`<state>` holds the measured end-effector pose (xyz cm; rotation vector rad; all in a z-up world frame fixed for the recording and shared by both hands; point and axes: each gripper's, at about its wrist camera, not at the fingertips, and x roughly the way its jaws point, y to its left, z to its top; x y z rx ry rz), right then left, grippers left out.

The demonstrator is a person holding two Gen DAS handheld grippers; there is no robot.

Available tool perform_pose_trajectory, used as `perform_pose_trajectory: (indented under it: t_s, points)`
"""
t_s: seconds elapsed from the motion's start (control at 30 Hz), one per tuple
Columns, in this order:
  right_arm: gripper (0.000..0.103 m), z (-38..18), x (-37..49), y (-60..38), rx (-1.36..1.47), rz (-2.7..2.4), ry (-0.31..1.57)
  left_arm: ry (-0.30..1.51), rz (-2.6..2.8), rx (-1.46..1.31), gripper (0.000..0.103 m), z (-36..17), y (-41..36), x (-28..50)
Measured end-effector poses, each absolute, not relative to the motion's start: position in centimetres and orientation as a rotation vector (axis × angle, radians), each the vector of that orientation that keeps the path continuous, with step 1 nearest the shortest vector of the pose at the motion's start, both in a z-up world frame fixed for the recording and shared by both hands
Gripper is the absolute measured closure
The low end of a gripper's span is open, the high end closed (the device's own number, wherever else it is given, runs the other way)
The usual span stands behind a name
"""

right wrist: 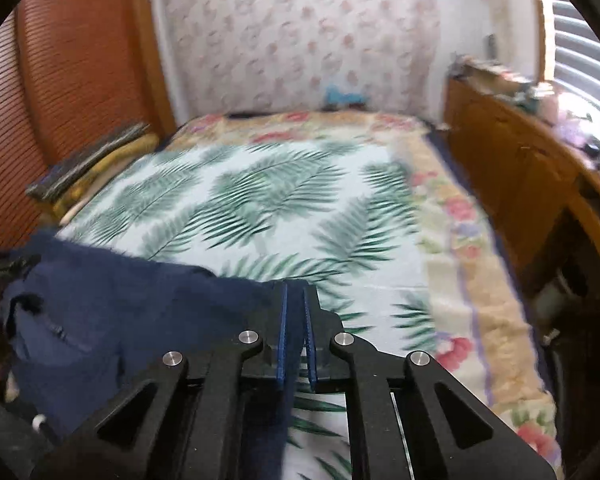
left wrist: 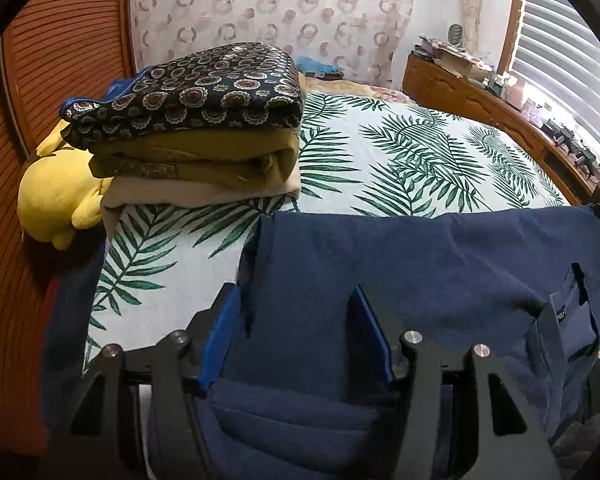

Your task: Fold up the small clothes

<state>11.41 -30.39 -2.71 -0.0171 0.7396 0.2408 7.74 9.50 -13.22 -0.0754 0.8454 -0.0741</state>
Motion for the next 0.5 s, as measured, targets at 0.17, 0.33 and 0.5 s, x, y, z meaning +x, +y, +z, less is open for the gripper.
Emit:
perform_pose_trajectory:
  t_s: [0.17,0.33,0.5]
  points:
    - [0.098,-3.9,11.7,-31.0,-0.014,0.217,0.781,0.845,-0.074,-0.076,0.045,-13.2,9.5,7.8]
    - [0.093,-3.5,11.6,-31.0,0.006,0.248,0.763,0.846,-0.074,-0.077,0.045,-13.2,9.5,7.7]
    - [0.064,-3.5,11.5,-30.4,-0.026,0.261,0.757,0.840,-0.075,-0.090,0.045,-12.0,10.1,7.5]
